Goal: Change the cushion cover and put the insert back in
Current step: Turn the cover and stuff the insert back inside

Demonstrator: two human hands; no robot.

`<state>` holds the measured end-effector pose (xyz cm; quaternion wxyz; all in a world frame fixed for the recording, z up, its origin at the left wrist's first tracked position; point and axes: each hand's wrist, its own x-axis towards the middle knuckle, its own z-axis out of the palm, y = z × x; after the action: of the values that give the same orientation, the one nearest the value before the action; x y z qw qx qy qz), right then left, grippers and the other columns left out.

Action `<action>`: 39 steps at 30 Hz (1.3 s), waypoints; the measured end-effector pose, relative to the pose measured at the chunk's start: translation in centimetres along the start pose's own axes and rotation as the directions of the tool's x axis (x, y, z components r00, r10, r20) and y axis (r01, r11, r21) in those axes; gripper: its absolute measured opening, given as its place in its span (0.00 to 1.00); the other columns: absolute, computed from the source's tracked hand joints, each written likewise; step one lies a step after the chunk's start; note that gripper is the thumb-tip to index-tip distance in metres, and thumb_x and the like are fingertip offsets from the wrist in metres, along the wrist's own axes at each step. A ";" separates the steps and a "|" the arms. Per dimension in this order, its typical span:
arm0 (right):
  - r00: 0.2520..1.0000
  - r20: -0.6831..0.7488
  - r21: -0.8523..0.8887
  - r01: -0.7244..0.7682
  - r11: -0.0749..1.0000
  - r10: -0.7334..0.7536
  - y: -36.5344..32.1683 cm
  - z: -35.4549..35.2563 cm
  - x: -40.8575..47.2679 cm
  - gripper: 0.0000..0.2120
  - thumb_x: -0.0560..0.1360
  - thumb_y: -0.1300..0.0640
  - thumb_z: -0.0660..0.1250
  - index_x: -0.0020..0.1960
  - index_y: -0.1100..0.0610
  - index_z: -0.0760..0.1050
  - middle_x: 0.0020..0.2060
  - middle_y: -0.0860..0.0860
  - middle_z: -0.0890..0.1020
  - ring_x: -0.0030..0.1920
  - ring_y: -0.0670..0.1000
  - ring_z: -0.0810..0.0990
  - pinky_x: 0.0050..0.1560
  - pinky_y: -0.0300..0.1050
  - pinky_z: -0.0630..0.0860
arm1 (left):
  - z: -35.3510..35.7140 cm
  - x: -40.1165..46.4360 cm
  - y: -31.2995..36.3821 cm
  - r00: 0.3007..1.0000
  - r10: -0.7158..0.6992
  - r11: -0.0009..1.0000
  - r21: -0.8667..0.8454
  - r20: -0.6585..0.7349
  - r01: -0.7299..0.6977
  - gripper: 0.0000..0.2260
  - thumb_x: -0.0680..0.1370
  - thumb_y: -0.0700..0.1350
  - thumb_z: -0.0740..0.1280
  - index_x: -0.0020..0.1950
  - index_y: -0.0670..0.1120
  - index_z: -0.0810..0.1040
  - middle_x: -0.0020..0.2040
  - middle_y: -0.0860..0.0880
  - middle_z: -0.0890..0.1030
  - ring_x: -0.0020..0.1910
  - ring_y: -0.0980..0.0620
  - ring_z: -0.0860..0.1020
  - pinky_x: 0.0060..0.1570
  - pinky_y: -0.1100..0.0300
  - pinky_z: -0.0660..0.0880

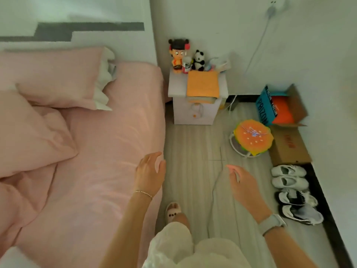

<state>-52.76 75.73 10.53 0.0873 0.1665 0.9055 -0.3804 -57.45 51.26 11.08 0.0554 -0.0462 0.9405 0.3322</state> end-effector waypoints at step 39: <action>0.839 0.400 0.074 -0.431 0.899 0.370 5.7 5.5 79.7 0.26 0.79 0.49 0.58 0.71 0.60 0.59 0.63 0.58 0.72 0.61 0.60 0.72 0.59 0.51 0.69 | 33.2 66.0 11.6 0.827 -0.393 0.880 0.426 0.402 0.211 0.24 0.80 0.50 0.56 0.75 0.52 0.53 0.76 0.50 0.52 0.75 0.48 0.51 0.70 0.50 0.58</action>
<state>-124.56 94.25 -19.69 0.3232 0.2831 0.7829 -0.4500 -121.76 77.85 -16.31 0.3455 -0.1030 0.9222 0.1399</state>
